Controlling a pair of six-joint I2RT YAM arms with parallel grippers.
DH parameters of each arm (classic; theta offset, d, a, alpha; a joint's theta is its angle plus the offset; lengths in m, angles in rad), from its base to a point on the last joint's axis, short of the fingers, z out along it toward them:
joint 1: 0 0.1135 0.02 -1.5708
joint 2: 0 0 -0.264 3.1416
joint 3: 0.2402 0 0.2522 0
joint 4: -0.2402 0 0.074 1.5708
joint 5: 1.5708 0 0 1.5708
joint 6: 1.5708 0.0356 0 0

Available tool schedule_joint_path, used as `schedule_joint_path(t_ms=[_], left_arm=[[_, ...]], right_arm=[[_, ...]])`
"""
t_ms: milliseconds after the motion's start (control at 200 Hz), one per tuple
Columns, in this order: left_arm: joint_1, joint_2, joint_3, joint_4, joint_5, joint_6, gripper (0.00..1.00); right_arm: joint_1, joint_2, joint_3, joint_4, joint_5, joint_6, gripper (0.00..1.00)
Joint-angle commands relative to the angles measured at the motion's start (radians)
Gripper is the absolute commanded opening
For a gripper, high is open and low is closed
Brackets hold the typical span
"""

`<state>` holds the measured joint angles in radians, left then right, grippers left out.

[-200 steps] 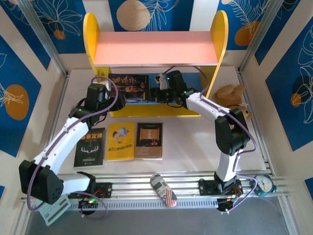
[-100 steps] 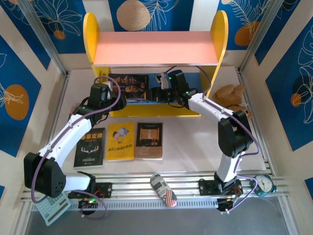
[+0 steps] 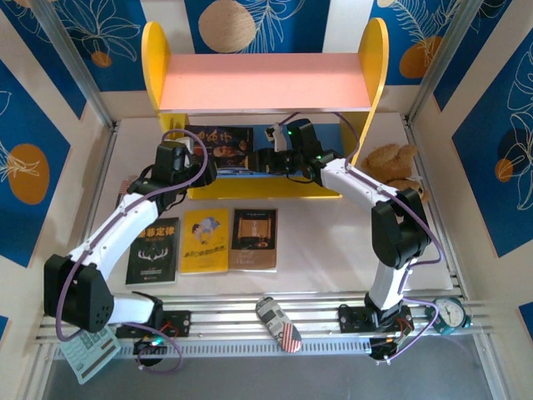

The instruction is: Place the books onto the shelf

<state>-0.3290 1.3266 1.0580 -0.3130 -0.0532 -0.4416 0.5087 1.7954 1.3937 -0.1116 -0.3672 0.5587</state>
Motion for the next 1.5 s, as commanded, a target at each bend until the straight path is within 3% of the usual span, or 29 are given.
schedule_joint_path(t_ms=[0, 1496], left_arm=[[0.017, 0.010, -0.010, 0.028, -0.003, 0.015, 0.73], [0.018, 0.044, 0.029, 0.032, -0.005, 0.041, 0.73]], right_arm=[[0.004, -0.030, 0.006, 0.018, -0.025, 0.003, 0.55], [0.007, 0.032, 0.072, 0.011, -0.053, 0.011, 0.55]])
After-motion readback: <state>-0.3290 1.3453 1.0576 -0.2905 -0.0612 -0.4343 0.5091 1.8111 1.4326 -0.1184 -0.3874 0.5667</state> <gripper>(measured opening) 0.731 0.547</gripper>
